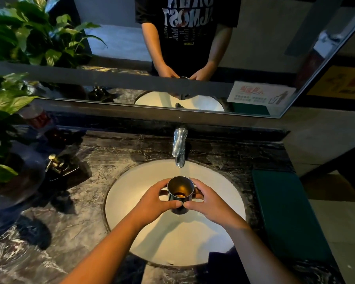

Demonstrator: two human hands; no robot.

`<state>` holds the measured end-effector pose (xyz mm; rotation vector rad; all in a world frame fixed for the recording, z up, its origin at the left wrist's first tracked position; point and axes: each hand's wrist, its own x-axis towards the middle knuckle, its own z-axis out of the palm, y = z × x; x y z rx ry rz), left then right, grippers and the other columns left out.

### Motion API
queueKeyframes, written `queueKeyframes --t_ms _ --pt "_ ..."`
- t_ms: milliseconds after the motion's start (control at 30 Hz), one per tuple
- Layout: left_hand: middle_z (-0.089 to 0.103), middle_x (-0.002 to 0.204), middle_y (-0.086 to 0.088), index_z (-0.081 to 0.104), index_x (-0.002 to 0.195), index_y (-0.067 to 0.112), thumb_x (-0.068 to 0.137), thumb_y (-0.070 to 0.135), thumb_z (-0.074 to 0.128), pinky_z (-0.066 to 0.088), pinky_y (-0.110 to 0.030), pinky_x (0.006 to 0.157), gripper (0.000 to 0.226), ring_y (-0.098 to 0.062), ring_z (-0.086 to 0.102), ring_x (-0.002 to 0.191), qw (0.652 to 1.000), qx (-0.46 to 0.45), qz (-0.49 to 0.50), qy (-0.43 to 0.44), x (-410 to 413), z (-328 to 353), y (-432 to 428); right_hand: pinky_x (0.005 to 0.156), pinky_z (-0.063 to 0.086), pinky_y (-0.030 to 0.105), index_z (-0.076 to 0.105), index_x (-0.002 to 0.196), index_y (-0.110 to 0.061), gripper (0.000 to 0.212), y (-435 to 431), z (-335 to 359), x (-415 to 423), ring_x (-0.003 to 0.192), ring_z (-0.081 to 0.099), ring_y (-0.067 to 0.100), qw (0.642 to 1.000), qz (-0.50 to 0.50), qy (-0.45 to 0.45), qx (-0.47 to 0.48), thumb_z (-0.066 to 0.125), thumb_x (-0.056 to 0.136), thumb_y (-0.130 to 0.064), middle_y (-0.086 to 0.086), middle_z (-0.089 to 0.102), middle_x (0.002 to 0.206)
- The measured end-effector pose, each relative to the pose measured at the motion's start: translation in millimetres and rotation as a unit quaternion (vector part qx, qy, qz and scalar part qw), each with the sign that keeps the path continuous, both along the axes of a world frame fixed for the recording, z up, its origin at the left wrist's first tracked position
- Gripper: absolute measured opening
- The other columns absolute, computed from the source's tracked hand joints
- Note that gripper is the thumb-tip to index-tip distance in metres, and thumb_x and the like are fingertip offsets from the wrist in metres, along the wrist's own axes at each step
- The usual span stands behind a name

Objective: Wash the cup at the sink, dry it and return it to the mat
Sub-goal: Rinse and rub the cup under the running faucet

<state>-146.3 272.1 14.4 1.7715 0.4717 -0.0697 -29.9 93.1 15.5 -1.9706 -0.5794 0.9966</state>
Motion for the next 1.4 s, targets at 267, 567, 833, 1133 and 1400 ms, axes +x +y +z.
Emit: queueKeyframes --t_ms 267,567,833,1133,1400 --pt "0.067 0.129 0.015 0.06 0.132 0.034 0.079 0.023 0.087 0.049 -0.04 0.108 0.06 -0.013 0.06 0.122 0.999 -0.025 0.003 0.026 16.2 -30.4 11.0 0.112 0.046 0.051 0.052 0.134 -0.055 0.067 10.7 -26.4 11.7 0.131 0.056 0.015 0.999 -0.019 0.05 -0.006 0.078 0.075 -0.037 -0.011 0.063 0.137" --pt "0.067 0.125 0.018 0.059 0.126 0.036 0.077 0.029 0.088 0.048 -0.036 0.109 0.057 -0.006 0.06 0.12 0.998 -0.024 -0.004 0.056 26.5 -55.5 17.8 0.11 0.048 0.051 0.053 0.126 -0.064 0.066 17.7 -41.7 22.0 0.129 0.059 0.014 0.998 -0.001 0.068 -0.016 0.077 0.07 -0.037 -0.011 0.066 0.134" --pt "0.066 0.126 0.018 0.06 0.123 0.037 0.075 0.029 0.089 0.047 -0.038 0.108 0.057 -0.01 0.059 0.121 0.997 -0.043 0.024 0.061 37.2 -63.6 23.3 0.104 0.051 0.04 0.054 0.132 -0.05 0.061 22.5 -36.3 44.9 0.111 0.061 0.007 0.998 0.007 0.05 -0.039 0.075 0.076 -0.037 -0.014 0.068 0.116" --pt "0.065 0.128 0.017 0.059 0.123 0.038 0.075 0.029 0.089 0.048 -0.038 0.105 0.057 -0.015 0.057 0.122 0.996 -0.046 0.046 0.057 42.7 -67.9 30.2 0.078 0.062 0.027 0.067 0.119 -0.018 0.021 68.8 11.2 90.3 0.09 0.075 0.013 0.995 -0.101 -0.005 0.024 0.064 0.098 -0.021 0.0 0.077 0.101" --pt "0.064 0.129 0.015 0.058 0.127 0.034 0.076 0.028 0.088 0.048 -0.036 0.105 0.06 -0.012 0.057 0.121 0.996 -0.041 0.057 0.051 50.6 -66.9 34.7 0.044 0.051 0.019 0.067 0.099 -0.005 0.035 116.1 18.1 89.0 0.047 0.067 0.009 0.98 -0.189 0.059 -0.003 0.061 0.1 -0.04 0.003 0.073 0.062"
